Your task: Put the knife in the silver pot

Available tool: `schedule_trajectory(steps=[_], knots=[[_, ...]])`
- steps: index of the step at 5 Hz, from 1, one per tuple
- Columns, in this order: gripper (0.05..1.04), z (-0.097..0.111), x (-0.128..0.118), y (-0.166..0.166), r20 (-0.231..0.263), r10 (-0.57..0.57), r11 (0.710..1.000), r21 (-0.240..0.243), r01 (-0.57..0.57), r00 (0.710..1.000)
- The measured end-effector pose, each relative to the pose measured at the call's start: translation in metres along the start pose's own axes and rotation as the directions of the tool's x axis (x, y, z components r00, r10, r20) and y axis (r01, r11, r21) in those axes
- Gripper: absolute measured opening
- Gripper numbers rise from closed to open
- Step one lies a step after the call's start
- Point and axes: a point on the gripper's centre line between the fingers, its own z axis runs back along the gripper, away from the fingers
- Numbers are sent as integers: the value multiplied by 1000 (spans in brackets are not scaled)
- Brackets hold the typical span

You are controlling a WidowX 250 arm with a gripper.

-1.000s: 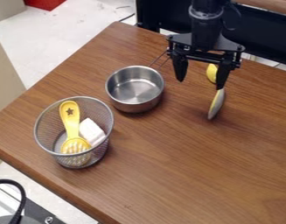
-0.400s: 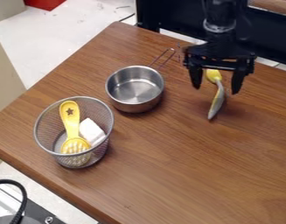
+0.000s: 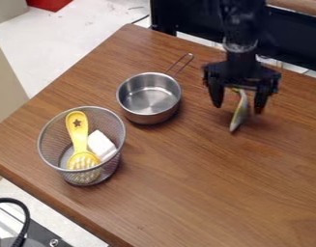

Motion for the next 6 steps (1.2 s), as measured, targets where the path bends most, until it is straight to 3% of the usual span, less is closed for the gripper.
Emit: schedule_trajectory(steps=[2, 3, 5, 6], knots=[[1001, -16, -7, -3, -19, -1, 1000, -21, 0, 1000], [950, -17, -8, -5, -32, 29, 999, -28, -29, 999], [382, -20, -10, -1, -34, 89, 996, -4, -90, 995], [229, -21, -12, -1, -39, 118, 993, -3, -118, 992]])
